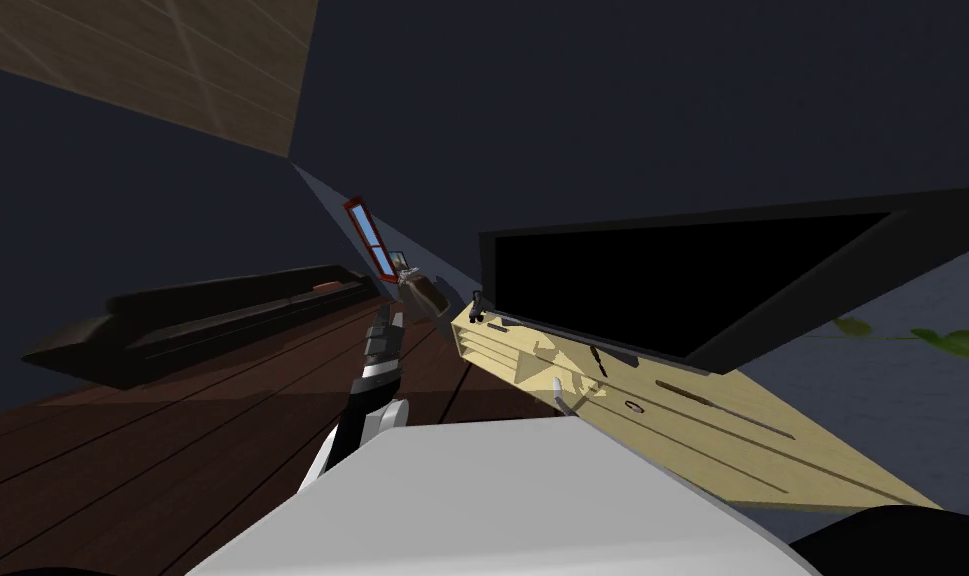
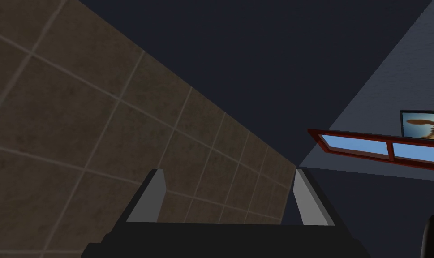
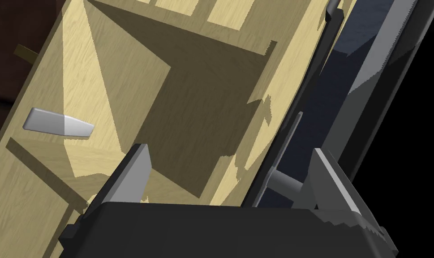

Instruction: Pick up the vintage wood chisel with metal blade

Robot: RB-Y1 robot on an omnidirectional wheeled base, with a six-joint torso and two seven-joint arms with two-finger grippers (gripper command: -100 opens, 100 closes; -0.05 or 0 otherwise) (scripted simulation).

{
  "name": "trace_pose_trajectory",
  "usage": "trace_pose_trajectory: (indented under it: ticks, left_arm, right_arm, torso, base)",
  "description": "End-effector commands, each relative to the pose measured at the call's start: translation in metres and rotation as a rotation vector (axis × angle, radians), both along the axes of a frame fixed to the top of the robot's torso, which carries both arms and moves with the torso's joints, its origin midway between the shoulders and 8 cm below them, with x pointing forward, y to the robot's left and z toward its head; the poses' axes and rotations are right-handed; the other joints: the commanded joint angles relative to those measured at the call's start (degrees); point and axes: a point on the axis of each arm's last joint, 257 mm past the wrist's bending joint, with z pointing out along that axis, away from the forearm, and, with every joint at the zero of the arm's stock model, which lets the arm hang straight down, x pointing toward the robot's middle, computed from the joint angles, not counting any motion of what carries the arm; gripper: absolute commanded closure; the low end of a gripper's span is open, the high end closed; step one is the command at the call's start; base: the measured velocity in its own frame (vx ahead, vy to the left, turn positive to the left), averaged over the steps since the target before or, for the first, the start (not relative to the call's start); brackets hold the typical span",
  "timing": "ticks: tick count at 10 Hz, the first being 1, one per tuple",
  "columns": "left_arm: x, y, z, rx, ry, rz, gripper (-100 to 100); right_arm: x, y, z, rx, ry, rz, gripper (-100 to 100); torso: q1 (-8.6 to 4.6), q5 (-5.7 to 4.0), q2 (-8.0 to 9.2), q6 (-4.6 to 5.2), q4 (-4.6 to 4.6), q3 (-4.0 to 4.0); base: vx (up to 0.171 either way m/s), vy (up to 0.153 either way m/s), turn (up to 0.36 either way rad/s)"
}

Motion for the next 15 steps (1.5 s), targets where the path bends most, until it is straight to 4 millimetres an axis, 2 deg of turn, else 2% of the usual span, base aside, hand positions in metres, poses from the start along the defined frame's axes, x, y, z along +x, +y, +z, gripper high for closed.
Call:
trace_pose_trajectory:
  ticks: [1,2,4,5,6,7,8,9,10,11,12,13,14,15]
  left_arm:
    - [0.000,0.000,0.000,0.000,0.000,0.000,0]
    - [0.000,0.000,0.000,0.000,0.000,0.000,0]
    - [0.000,0.000,0.000,0.000,0.000,0.000,0]
    - [0.000,0.000,0.000,0.000,0.000,0.000,0]
    - [0.000,0.000,0.000,0.000,0.000,0.000,0]
    - [0.000,0.000,0.000,0.000,0.000,0.000,0]
    - [0.000,0.000,0.000,0.000,0.000,0.000,0]
    - [0.000,0.000,0.000,0.000,0.000,0.000,0]
    - [0.000,0.000,0.000,0.000,0.000,0.000,0]
    - [0.000,0.000,0.000,0.000,0.000,0.000,0]
    - [0.000,0.000,0.000,0.000,0.000,0.000,0]
    - [0.000,0.000,0.000,0.000,0.000,0.000,0]
    - [0.000,0.000,0.000,0.000,0.000,0.000,0]
    - [0.000,0.000,0.000,0.000,0.000,0.000,0]
  right_arm:
    - [-0.018,-0.012,-0.017,-0.021,0.062,-0.004,-100]
    - [-0.042,-0.028,-0.036,-0.046,0.141,0.001,-100]
    - [-0.045,-0.030,-0.039,-0.050,0.148,-0.002,-100]
    - [-0.068,-0.047,-0.053,-0.077,0.220,0.002,-100]
    - [-0.073,-0.051,-0.057,-0.083,0.232,-0.002,-100]
    - [-0.096,-0.071,-0.069,-0.114,0.303,0.000,-100]
    - [-0.101,-0.075,-0.072,-0.120,0.314,-0.005,-100]
    - [-0.121,-0.094,-0.079,-0.150,0.375,-0.002,-100]
    - [-0.129,-0.100,-0.083,-0.160,0.392,-0.009,-100]
    - [-0.153,-0.124,-0.089,-0.198,0.459,-0.013,-100]
    - [-0.156,-0.127,-0.090,-0.202,0.466,-0.016,-100]
    - [-0.174,-0.148,-0.092,-0.235,0.520,-0.016,-100]
    - [-0.181,-0.154,-0.094,-0.245,0.536,-0.024,-100]
    - [-0.195,-0.173,-0.093,-0.275,0.581,-0.024,-100]
  torso:
    - [0.00,0.00,0.00,0.00,0.00,0.00]
    - [-0.06,-0.01,-0.02,0.03,-0.01,-0.01]
    - [-0.09,-0.02,-0.06,0.03,-0.01,-0.03]
    - [-0.12,-0.02,-0.05,0.05,-0.01,-0.03]
    - [-0.10,-0.01,-0.06,0.01,-0.01,-0.04]
    - [-0.11,-0.02,-0.08,0.03,-0.01,-0.04]
    - [-0.11,-0.02,-0.10,-0.01,-0.02,-0.05]
    - [-0.12,-0.02,-0.10,0.05,-0.02,-0.06]
    - [-0.13,-0.01,-0.11,0.00,-0.02,-0.06]
    - [-0.15,-0.03,-0.11,0.04,-0.02,-0.06]
    - [-0.17,-0.02,-0.13,0.02,-0.03,-0.07]
    - [-0.17,-0.03,-0.13,0.04,-0.02,-0.07]
    - [-0.18,-0.02,-0.14,0.02,-0.03,-0.08]
    - [-0.19,-0.03,-0.14,0.03,-0.02,-0.08]
  base:
    - [-0.006,0.021,0.093]
    - [0.002,0.025,0.193]
    - [0.004,0.009,0.042]
    - [0.007,0.017,0.164]
    - [0.009,0.010,0.119]
    - [0.014,0.015,0.258]
    - [0.015,0.006,0.088]
    - [0.016,0.010,0.183]
    - [0.017,-0.002,0.097]
    - [0.024,-0.002,0.155]
    - [0.021,-0.006,0.114]
    - [0.027,-0.005,0.172]
    - [0.022,-0.011,0.135]
    - [0.028,-0.013,0.192]
